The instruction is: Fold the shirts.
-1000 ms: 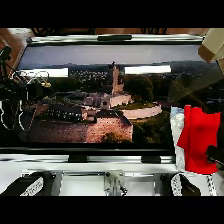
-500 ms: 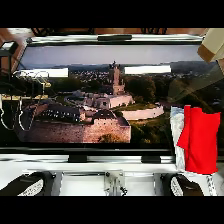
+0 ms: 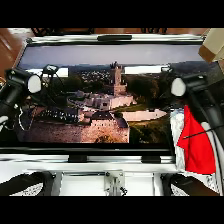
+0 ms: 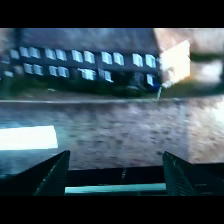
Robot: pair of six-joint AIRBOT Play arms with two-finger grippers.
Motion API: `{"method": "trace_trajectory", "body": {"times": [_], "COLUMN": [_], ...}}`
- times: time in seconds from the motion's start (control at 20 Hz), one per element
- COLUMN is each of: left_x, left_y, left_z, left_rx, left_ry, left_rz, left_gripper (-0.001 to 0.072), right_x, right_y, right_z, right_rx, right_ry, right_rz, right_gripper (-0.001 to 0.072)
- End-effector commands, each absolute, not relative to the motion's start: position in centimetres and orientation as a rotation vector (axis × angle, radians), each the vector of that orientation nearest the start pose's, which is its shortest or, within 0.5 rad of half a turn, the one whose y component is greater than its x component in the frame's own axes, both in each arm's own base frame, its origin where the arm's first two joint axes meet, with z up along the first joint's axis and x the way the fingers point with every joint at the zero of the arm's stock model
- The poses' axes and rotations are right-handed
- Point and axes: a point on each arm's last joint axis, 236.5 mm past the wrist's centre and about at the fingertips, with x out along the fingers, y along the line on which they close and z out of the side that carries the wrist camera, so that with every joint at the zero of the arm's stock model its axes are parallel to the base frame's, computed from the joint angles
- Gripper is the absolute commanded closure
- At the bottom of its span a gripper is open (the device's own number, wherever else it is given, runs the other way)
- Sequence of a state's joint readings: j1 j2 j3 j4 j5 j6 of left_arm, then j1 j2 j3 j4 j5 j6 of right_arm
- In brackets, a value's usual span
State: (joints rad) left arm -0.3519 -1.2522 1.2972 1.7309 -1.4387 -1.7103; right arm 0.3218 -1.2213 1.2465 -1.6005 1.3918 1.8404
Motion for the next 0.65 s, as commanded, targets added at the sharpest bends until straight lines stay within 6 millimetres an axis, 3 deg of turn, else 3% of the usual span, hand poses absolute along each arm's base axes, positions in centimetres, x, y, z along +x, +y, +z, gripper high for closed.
{"method": "trace_trajectory", "body": {"times": [0.0,0.6], "left_x": [33.0,33.9], "left_y": [-10.0,-9.8], "left_z": [4.0,4.0], "left_rx": [0.227,0.28], "left_ry": [1.303,1.258], "left_rz": [-0.115,-0.153], "left_gripper": [-0.001,-0.001], "right_x": [32.1,32.1], "right_y": [11.8,11.9], "right_z": [2.9,2.9], "right_rx": [-0.091,-0.088], "right_ry": [1.435,1.436], "right_rz": [0.074,0.077], "right_gripper": [0.0175,0.0175]}}
